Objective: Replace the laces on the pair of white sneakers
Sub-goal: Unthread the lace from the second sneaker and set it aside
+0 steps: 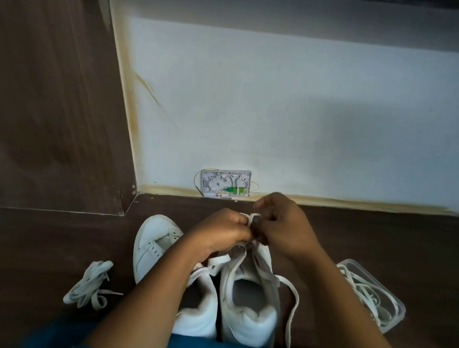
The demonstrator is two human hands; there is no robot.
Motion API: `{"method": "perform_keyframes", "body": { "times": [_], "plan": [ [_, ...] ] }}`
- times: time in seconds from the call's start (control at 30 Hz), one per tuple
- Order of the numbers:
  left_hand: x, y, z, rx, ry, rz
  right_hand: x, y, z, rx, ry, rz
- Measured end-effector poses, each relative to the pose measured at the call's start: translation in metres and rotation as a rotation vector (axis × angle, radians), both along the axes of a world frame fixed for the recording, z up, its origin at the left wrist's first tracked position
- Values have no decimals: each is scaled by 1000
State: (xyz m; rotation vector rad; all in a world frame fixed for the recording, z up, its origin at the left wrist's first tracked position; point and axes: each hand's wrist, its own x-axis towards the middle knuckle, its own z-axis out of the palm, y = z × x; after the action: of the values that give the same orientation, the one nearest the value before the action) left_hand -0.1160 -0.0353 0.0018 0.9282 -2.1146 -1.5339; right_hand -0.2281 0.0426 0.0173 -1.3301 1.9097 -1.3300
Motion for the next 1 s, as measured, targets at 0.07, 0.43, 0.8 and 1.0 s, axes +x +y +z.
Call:
{"method": "perform_keyframes", "body": {
  "times": [0.07, 0.43, 0.8, 1.0],
  "plan": [
    [0, 1, 2, 38, 20, -3, 2, -3, 0, -113, 33, -25],
    [-9, 8, 12, 96, 409, 207, -11, 13, 2, 231, 386, 125],
    [-6, 9, 0, -152, 58, 144, 1, 6, 10, -235, 217, -100],
    [-6, 13, 26, 22, 428, 290, -8, 12, -1, 254, 430, 117]
  ]
}}
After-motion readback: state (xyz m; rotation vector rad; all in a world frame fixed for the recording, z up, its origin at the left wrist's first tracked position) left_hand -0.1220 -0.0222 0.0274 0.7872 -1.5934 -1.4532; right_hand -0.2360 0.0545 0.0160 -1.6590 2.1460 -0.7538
